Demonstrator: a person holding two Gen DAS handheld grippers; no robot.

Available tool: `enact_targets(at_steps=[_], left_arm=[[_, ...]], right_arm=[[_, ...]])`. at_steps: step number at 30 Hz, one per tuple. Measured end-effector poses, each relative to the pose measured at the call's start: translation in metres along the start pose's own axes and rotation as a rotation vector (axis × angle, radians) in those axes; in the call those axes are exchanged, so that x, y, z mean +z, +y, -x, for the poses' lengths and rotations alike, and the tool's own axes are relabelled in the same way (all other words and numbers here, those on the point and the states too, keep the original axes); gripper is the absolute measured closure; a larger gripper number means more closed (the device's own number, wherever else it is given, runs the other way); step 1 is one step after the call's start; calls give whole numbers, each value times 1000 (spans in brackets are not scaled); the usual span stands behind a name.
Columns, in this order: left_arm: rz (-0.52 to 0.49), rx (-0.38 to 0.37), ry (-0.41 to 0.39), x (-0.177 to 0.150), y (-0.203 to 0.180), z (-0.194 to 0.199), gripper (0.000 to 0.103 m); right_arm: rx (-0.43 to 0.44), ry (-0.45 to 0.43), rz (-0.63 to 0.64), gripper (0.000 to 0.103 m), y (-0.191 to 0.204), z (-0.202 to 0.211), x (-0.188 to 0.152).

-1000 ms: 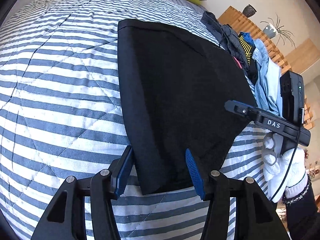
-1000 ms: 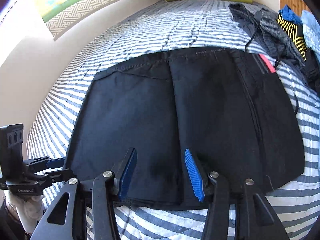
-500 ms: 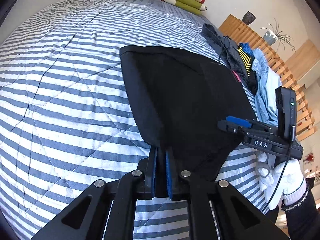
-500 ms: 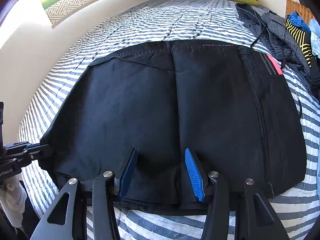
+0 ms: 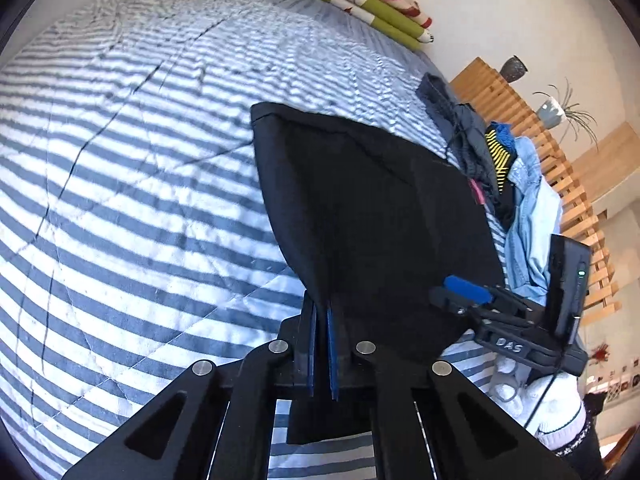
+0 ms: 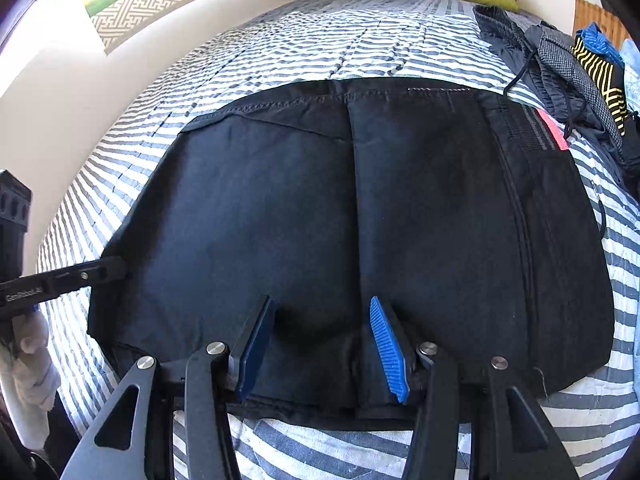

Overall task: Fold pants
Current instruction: 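Grasp the folded trousers edge with the left gripper while the right grasps beside it, then fold the black trousers in half lengthwise with both grippers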

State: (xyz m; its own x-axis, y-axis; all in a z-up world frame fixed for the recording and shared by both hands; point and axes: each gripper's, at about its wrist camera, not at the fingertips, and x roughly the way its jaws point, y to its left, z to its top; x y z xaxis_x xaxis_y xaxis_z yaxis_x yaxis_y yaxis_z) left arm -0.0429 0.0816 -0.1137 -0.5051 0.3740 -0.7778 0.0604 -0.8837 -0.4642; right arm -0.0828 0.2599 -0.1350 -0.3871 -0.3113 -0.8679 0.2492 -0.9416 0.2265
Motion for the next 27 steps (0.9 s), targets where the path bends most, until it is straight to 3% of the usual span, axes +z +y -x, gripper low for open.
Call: enact_targets(at_steps=[5, 9, 16, 21, 24, 26, 27], left_arm=[[-143, -67, -70, 25, -79, 26, 99], [-221, -125, -81, 44, -147, 19, 99], [-306, -189, 3, 58, -274, -79, 99], [-355, -160, 123, 33, -320, -169, 99], [-340, -150, 210, 22, -320, -211, 88], [-324, -175, 229, 22, -321, -211, 69], [-330, -185, 210, 22, -321, -202, 66]], right_arm=[[31, 6, -5, 57, -3, 0, 3], [137, -38, -137, 57, -33, 21, 2], [149, -145, -289, 57, -112, 79, -13], [63, -194, -388, 57, -168, 102, -25], [23, -203, -398, 57, -184, 110, -33], [10, -199, -394, 57, -192, 112, -37], [8, -199, -396, 57, -199, 114, -38]])
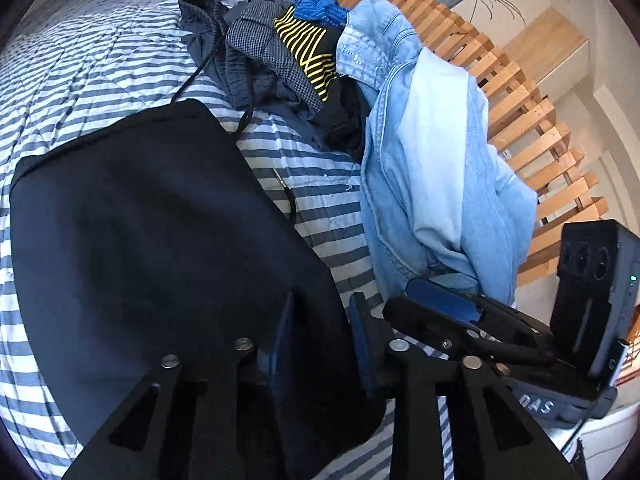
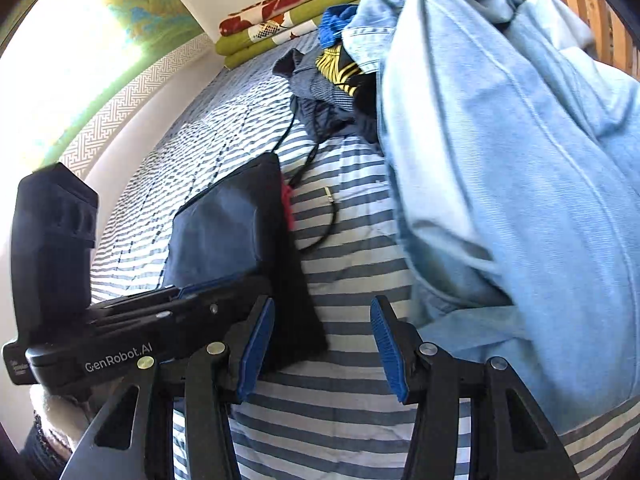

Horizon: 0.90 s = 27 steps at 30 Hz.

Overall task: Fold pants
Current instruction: 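Fold the black trousers in half lengthwise with both grippers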

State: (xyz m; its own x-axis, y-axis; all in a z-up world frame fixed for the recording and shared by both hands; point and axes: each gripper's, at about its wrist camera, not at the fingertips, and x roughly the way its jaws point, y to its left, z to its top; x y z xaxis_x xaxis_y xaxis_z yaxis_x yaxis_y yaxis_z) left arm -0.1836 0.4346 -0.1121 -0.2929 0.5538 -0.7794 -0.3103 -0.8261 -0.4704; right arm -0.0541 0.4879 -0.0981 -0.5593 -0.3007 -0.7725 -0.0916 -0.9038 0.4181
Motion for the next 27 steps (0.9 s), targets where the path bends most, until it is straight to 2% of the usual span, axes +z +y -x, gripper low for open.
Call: enact_targets(at_steps=[1, 2, 4, 6, 8, 11, 13, 16, 17, 20, 23, 25, 27], left_arm=[[-14, 4, -32, -2, -1, 14, 59], [-30, 15, -65, -5, 0, 31, 47], [-45, 39, -148, -17, 14, 70, 38], [-34, 81, -176, -33, 38, 99, 38], [-1, 119, -161, -46, 63, 112, 40], [16, 170, -124, -63, 90, 113, 44], [47, 166, -103, -73, 107, 109, 44], [88, 136, -58, -78, 121, 86, 45], [80, 150, -48, -78, 122, 77, 44], [27, 238, -13, -80, 121, 53, 44], [51, 204, -17, -77, 124, 57, 44], [111, 172, -50, -69, 134, 68, 44], [174, 152, -77, -58, 148, 74, 40]], right_arm=[[3, -4, -4, 57, -5, 1, 2], [10, -8, -6, 57, -7, 3, 2], [23, -10, -12, 57, -11, 5, 3], [41, -3, -8, 57, -8, 2, 5], [62, 2, 6, 57, -3, 2, 6], [86, -1, 46, 57, 13, -5, 5], [101, 16, 83, 57, 28, -15, 5], [66, 58, 149, 57, 49, -40, 3], [50, 75, 160, 57, 52, -50, 4], [-80, 96, 212, 57, 54, -83, 8], [-90, 106, 209, 59, 51, -92, 17], [-95, 99, 230, 58, 52, -85, 23], [-76, 90, 248, 53, 51, -78, 29]])
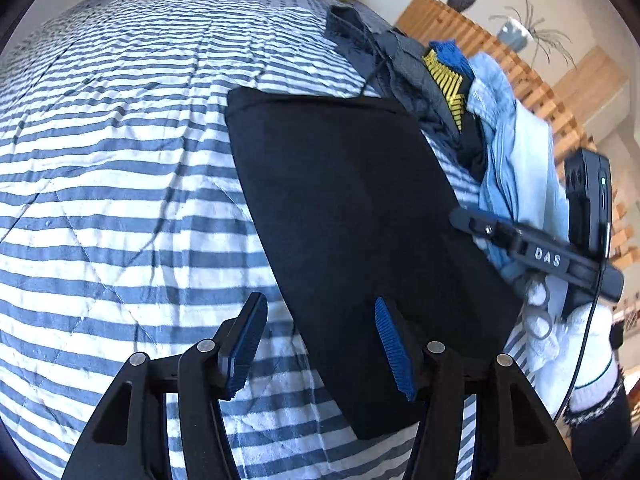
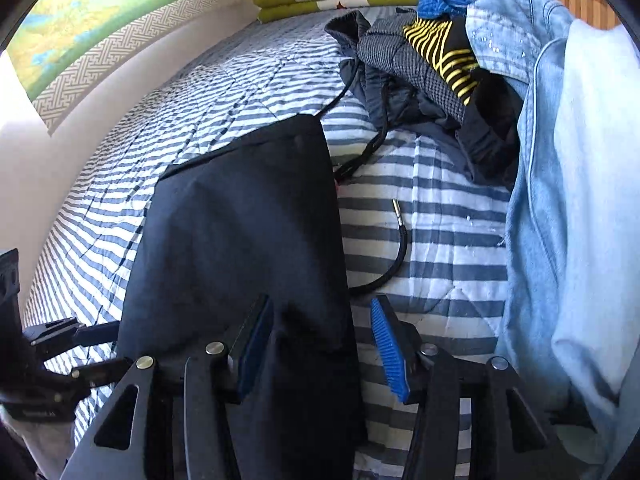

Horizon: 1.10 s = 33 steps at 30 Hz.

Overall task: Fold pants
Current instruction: 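Fold the black trousers in half lengthwise with both grippers, then lift the folded trousers with both grippers and carry them along the bed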

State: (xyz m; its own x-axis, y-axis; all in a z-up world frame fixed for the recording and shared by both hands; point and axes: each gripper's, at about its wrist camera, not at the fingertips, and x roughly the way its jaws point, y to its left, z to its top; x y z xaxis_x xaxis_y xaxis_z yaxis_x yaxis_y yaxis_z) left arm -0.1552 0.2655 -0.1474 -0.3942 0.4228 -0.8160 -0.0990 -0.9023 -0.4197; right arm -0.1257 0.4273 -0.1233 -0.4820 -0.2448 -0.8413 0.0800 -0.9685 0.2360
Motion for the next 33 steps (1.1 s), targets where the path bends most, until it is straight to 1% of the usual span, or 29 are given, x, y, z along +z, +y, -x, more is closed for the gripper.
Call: enact_targets(at_steps=[1, 2, 3, 6, 10, 14, 18, 19, 21, 23, 24, 26, 28, 29, 30, 31, 33], left_arm=[[29, 2, -3, 7, 5, -1, 39], [42, 7, -1, 15, 7, -3, 39], [48, 12, 0, 20, 9, -6, 39], [70, 8, 24, 33, 10, -17, 39], [100, -7, 52, 45, 12, -30, 37], [133, -32, 78, 49, 18, -41, 37], [107, -37, 71, 50, 16, -43, 38], [101, -37, 70, 49, 16, -42, 40], [96, -42, 67, 48, 16, -42, 49], [112, -50, 63, 50, 18, -44, 58], [126, -59, 62, 50, 20, -45, 60], [141, -59, 59, 52, 22, -47, 71], [161, -70, 56, 53, 24, -48, 76], [164, -72, 53, 54, 24, -48, 79], [166, -76, 49, 54, 24, -46, 79], [170, -82, 45, 54, 23, -43, 82], [170, -95, 42, 53, 21, -35, 85]], right_arm=[[6, -3, 2, 50, -3, 7, 1], [11, -6, -1, 43, -5, 10, 4], [18, -6, -4, 41, -8, 9, 7], [47, 28, -16, 41, -14, -1, 18], [112, 73, -58, 41, -22, -19, 31], [169, 100, -52, 40, -22, -30, 38], [210, 114, -27, 40, -19, -32, 38], [224, 118, -26, 41, -18, -32, 38], [263, 131, -16, 45, -14, -33, 36], [274, 133, -2, 46, -10, -35, 36], [279, 133, -2, 48, -9, -36, 36], [279, 126, -17, 49, -8, -36, 35], [256, 120, -33, 58, -9, -36, 35], [241, 119, -51, 66, -11, -35, 34], [236, 118, -80, 72, -13, -33, 34], [235, 114, -110, 76, -15, -31, 33], [237, 95, -148, 87, -15, -24, 31]])
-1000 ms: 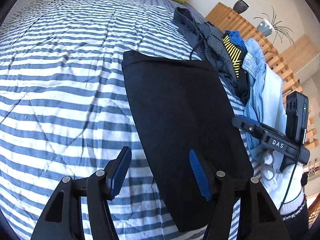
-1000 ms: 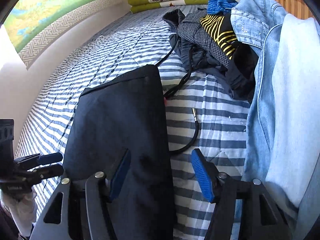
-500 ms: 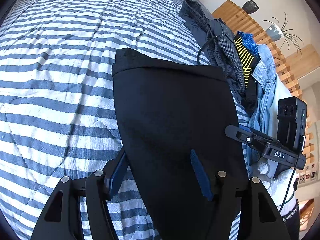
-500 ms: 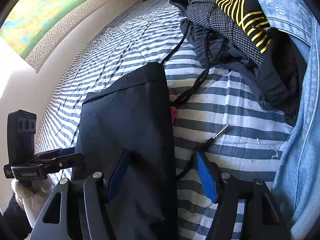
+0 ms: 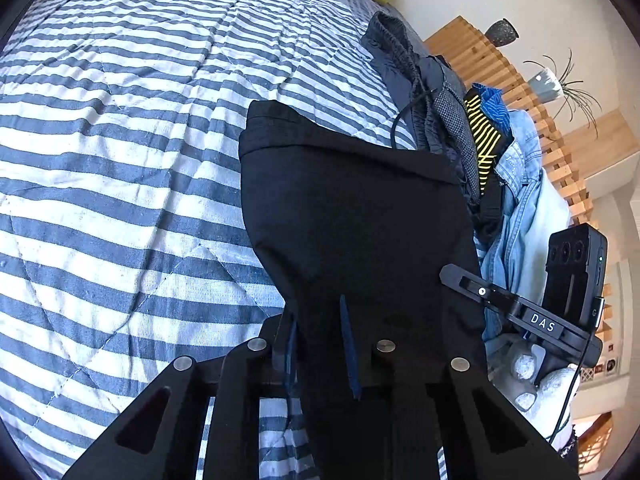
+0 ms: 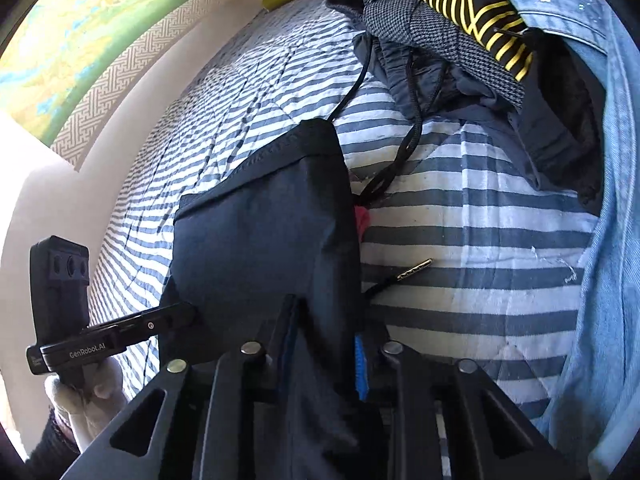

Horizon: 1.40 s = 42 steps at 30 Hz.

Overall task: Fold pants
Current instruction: 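Lift the folded trousers with both grippers and carry them along the bed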

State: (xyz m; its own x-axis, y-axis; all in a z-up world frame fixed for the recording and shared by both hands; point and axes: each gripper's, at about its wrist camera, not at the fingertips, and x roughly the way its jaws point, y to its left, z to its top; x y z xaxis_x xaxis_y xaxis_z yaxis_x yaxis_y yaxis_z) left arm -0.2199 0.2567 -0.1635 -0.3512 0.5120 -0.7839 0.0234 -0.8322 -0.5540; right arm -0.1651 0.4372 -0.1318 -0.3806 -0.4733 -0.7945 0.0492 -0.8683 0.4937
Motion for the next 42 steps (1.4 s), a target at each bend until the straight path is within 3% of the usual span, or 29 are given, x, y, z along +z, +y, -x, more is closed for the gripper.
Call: enact_targets(at_steps=[6, 12, 18, 22, 24, 26, 28, 30, 33, 35, 37, 42], left_arm=[[-21, -40, -23, -15, -11, 49, 93], [-63, -33, -15, -65, -3, 123, 93], [-64, 39, 11, -134, 42, 174, 92], [-64, 107, 25, -164, 75, 169, 90], [-55, 126, 0, -171, 86, 167, 86], [-39, 155, -25, -175, 95, 167, 69], [-17, 138, -13, -181, 103, 168, 50], [-28, 132, -12, -190, 107, 169, 50], [-36, 126, 4, -199, 109, 162, 56], [-18, 102, 3, -202, 109, 155, 75], [-11, 108, -12, -202, 108, 154, 84], [-72, 122, -57, -193, 96, 168, 91]], right_arm=[[17, -20, -50, 92, 22, 20, -18], [100, -30, -76, 92, 67, 51, -66], [171, 15, -58, 93, 121, 49, -142], [141, 49, -2, 93, 149, 23, -182], [84, 29, 60, 92, 160, 14, -193], [40, 12, 103, 87, 169, 16, -200], [0, 6, 106, 80, 171, 20, -204], [0, 1, 119, 65, 169, 27, -210], [-29, 10, 160, 61, 170, 31, -219], [-10, 40, 146, 61, 167, 22, -227], [1, 78, 122, 61, 162, 5, -226], [109, 75, 2, 88, 157, 2, -225]])
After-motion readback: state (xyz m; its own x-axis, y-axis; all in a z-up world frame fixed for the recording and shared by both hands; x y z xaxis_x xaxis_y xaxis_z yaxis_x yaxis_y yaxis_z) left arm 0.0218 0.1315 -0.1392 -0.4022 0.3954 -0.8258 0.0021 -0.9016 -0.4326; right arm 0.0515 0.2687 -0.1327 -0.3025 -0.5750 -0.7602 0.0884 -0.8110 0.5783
